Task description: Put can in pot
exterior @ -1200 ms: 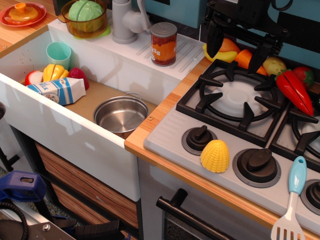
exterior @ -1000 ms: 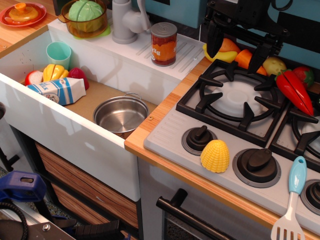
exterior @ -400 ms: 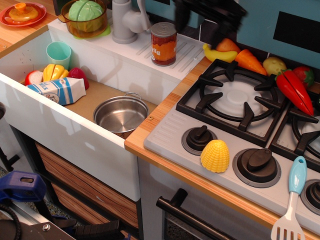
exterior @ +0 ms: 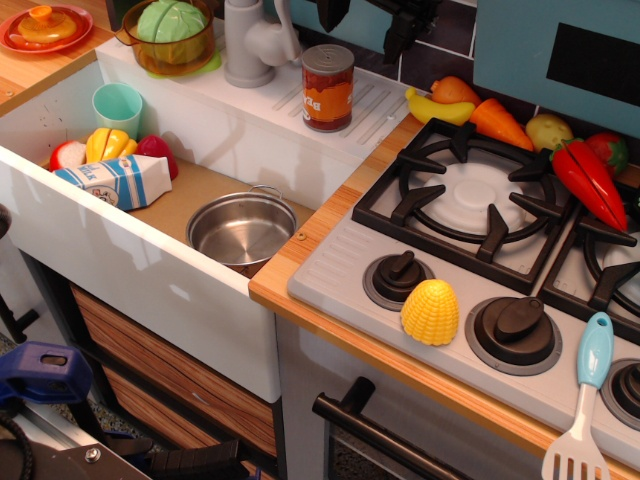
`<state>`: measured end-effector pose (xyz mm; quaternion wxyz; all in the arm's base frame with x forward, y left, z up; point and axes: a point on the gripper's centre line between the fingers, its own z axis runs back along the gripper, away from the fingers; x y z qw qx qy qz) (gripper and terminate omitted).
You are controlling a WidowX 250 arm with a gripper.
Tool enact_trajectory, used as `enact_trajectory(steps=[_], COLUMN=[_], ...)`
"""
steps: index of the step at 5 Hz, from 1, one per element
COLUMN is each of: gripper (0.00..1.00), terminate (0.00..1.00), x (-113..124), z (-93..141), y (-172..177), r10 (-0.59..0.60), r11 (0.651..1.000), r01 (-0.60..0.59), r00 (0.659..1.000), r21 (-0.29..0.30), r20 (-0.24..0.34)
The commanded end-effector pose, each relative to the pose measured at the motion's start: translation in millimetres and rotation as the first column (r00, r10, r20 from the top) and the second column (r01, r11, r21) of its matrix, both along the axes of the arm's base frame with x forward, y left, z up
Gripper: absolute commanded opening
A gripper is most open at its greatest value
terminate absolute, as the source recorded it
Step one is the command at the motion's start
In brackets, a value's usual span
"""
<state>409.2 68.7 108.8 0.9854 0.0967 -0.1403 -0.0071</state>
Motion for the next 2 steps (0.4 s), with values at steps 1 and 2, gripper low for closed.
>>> enact_trajectory(steps=[1,2], gripper=[1.00,1.00], terminate=[0.00,0.00], x=[8.0,2.0], z=[2.7,-2.2], y=[27.5,32.8], r10=[0.005,0.037], r11=[1.000,0.999], r01=[-0.003,-0.036], r00=[0.996,0.995], r21=[-0.027,-0.014], r20=[0.091,0.087])
